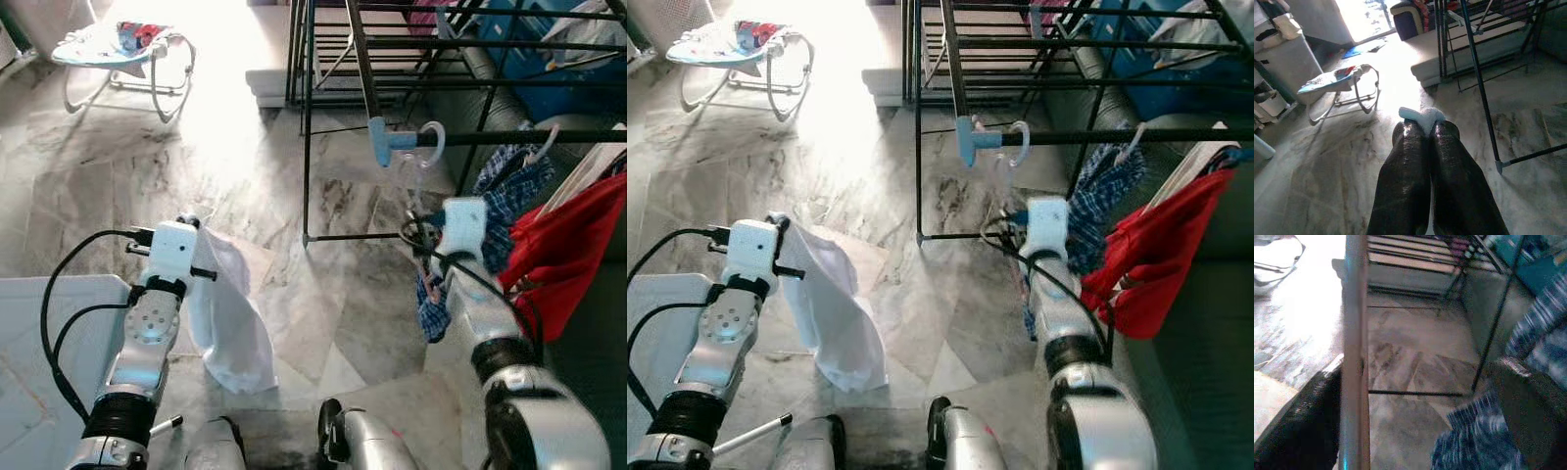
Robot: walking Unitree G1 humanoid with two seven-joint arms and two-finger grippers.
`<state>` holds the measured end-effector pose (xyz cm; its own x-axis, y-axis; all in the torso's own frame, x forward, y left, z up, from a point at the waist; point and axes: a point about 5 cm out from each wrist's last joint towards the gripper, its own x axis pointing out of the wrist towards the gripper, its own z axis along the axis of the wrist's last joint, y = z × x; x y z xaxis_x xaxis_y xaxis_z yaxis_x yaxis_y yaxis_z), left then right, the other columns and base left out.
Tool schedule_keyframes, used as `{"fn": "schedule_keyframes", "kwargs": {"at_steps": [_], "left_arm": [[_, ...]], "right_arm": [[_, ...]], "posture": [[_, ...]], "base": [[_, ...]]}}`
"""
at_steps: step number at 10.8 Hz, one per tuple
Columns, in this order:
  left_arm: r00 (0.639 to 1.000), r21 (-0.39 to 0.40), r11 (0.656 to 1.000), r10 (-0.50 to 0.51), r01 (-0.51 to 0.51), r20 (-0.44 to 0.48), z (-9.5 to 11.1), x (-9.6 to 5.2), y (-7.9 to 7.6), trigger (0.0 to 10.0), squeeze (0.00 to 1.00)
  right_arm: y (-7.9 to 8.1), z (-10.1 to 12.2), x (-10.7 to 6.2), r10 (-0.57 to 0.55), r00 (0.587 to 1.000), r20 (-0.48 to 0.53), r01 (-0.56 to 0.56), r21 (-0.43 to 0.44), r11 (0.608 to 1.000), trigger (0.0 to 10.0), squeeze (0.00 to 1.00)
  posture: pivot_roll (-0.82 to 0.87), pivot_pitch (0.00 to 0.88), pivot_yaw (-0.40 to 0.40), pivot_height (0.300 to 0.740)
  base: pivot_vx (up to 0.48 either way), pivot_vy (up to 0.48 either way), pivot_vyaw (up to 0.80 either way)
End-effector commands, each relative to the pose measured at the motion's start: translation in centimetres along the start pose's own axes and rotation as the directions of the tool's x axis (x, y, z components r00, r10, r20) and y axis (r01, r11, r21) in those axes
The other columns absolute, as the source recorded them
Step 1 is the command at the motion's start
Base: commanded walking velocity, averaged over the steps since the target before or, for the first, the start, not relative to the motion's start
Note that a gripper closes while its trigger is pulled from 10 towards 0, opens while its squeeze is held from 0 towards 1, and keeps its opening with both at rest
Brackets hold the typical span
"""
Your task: Hang hanger
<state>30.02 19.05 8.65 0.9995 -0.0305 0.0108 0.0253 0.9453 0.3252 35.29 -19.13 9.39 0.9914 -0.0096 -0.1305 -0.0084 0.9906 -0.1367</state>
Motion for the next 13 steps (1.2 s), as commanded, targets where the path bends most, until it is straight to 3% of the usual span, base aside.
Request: {"fn": "schedule_keyframes", "kwargs": {"at_steps": [1, 3, 4, 5, 6, 7, 8, 10, 11, 12, 13], "left_arm": [[1.0, 0.005, 1.0, -0.009, 0.009, 0.003, 0.0, -0.3, -0.3, 10.0, 0.0], [1.0, 0.002, 1.0, -0.009, 0.009, -0.006, -0.1, -0.4, -0.4, 10.0, 0.0], [1.0, -0.001, 1.0, -0.009, 0.009, -0.01, -0.2, -0.3, -0.4, 10.0, 0.0], [1.0, -0.002, 1.0, -0.011, 0.011, -0.01, -0.1, -0.4, -0.5, 10.0, 0.0], [1.0, -0.006, 1.0, -0.02, 0.02, -0.009, -0.1, -0.4, -0.8, 10.0, 0.0], [1.0, -0.01, 1.0, -0.027, 0.027, -0.012, -0.1, -0.5, -1.0, 10.0, 0.0], [0.999, -0.012, 0.999, -0.034, 0.034, -0.021, -0.3, -0.6, -1.2, 10.0, 0.0], [0.998, -0.006, 0.999, -0.048, 0.048, -0.026, -0.3, -0.5, -1.4, 10.0, 0.0], [0.998, -0.004, 0.998, -0.055, 0.055, -0.03, -0.3, -0.4, -1.5, 10.0, 0.0], [0.998, -0.008, 0.999, -0.052, 0.052, -0.036, -0.4, -0.4, -1.5, 10.0, 0.0], [0.998, -0.01, 0.999, -0.05, 0.049, -0.039, -0.4, -0.5, -1.5, 10.0, 0.0]], "right_arm": [[0.1, 0.0, 0.4, 0.063, 0.997, -0.041, -0.064, -0.005, 0.998, 10.0, 0.0], [-0.1, 1.2, 1.1, 0.137, 0.989, -0.047, -0.139, -0.044, 0.989, 2.1, 0.0], [-0.2, 2.1, 1.6, 0.137, 0.99, -0.037, -0.139, -0.05, 0.989, 1.8, 0.0], [-0.2, 2.5, 1.8, 0.142, 0.989, -0.034, -0.143, -0.052, 0.988, 3.1, 0.0], [-0.3, 2.4, 1.8, 0.134, 0.99, -0.039, -0.136, -0.065, 0.989, 3.1, 0.0], [-0.4, 1.9, 1.6, 0.131, 0.99, -0.049, -0.133, -0.057, 0.989, 8.4, 0.0], [-0.6, 1.3, 1.3, 0.132, 0.989, -0.062, -0.135, -0.047, 0.99, 10.0, 0.0], [-0.9, 0.8, 1.2, 0.124, 0.988, -0.094, -0.128, -0.039, 0.991, 10.0, 0.0], [-1.0, 0.7, 1.2, 0.122, 0.987, -0.108, -0.126, -0.029, 0.992, 9.5, 0.0], [-0.8, 0.5, 1.2, 0.136, 0.984, -0.114, -0.139, -0.019, 0.99, 0.0, 0.0], [-0.7, 0.4, 1.1, 0.149, 0.982, -0.117, -0.152, -0.014, 0.988, 0.0, 0.0]], "posture": [[0.01, 0.176, -0.059, 0.74], [0.02, 0.175, -0.066, 0.74], [0.02, 0.176, -0.066, 0.74], [0.02, 0.176, -0.066, 0.74], [0.02, 0.174, -0.068, 0.74], [0.02, 0.176, -0.069, 0.74], [0.02, 0.179, -0.068, 0.74], [0.01, 0.182, -0.065, 0.74], [0.01, 0.182, -0.065, 0.74], [0.01, 0.184, -0.068, 0.74], [0.01, 0.184, -0.067, 0.74]], "base": [[0.0, 0.0, 0.0], [0.0, 0.0, 0.0], [0.0, 0.0, 0.0], [0.0, 0.0, 0.0], [0.0, 0.0, 0.0], [0.0, 0.0, 0.0], [0.0, 0.0, 0.0], [0.0, 0.0, 0.0], [0.0, 0.0, 0.0], [0.0, 0.0, 0.0], [0.0, 0.0, 0.0]]}}
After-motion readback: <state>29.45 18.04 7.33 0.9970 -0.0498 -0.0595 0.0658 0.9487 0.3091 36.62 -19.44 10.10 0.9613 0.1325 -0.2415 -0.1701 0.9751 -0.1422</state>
